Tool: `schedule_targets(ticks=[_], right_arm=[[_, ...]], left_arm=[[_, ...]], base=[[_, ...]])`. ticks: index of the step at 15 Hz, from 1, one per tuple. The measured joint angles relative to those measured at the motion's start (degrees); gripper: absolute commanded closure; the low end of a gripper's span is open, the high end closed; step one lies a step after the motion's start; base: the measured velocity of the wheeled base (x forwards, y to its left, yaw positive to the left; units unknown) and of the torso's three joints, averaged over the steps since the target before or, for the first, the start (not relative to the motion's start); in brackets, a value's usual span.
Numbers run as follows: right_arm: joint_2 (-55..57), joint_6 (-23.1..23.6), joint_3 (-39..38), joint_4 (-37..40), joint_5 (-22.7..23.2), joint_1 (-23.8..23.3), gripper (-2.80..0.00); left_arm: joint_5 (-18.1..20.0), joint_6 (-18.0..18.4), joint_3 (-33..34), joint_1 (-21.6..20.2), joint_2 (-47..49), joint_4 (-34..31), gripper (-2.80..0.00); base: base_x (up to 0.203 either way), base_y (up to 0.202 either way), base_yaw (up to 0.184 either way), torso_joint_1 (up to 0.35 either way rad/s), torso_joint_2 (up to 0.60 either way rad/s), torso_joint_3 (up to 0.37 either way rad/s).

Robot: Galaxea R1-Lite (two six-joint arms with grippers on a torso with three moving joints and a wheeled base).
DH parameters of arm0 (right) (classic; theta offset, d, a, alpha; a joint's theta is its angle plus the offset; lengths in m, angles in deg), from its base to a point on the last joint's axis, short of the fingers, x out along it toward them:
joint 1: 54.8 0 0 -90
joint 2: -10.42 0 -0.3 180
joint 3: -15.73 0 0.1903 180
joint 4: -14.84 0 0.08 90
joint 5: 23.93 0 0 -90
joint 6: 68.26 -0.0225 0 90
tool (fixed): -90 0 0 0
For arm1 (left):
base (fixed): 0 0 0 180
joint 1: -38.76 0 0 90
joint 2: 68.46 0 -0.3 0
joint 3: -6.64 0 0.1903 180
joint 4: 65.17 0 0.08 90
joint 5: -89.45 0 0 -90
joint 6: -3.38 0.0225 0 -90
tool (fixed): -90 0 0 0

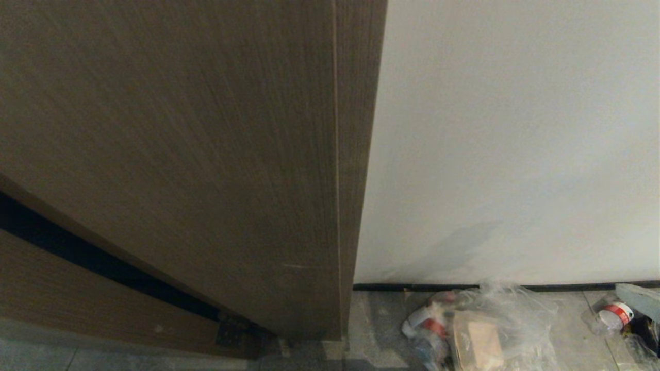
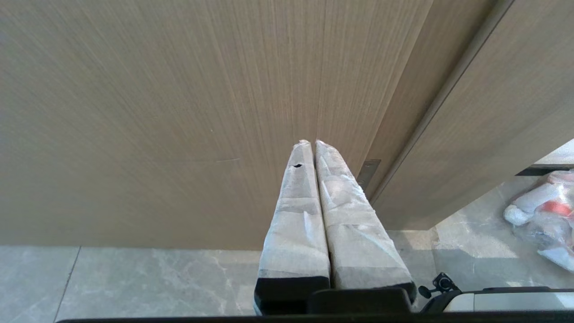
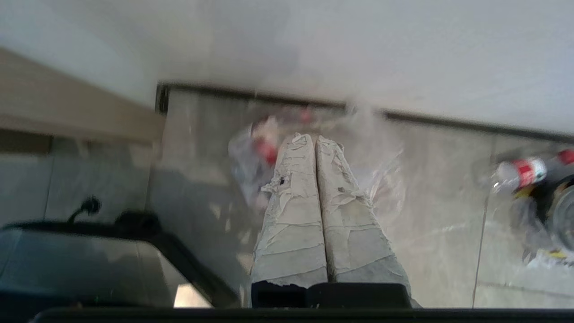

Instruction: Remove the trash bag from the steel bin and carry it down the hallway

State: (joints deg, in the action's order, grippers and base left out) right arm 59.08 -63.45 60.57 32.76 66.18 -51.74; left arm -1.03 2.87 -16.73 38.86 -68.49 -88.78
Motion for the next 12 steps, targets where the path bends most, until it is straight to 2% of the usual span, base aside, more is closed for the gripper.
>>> schedule_targets(ticks=[3,9,12], right_arm=[[-8.8,-0.2,-3.1,1.7,-0.2,-1.6,0.0],[-30.0,-0.4,-11.2,13.5,-1.8,-3.7,0.0],[-37.1,-4.2,-16.8,9.6,-3.7,-3.7,0.0]], left_arm=[[0.0,0.0,0.0,0.0,0.0,0.0,0.0],[0.0,0.0,0.0,0.0,0.0,0.0,0.0],[0.0,0.0,0.0,0.0,0.0,0.0,0.0]], base=[[0.0,0.0,0.0,0.0,0.0,0.0],[0.0,0.0,0.0,0.0,0.0,0.0],[0.0,0.0,0.0,0.0,0.0,0.0]])
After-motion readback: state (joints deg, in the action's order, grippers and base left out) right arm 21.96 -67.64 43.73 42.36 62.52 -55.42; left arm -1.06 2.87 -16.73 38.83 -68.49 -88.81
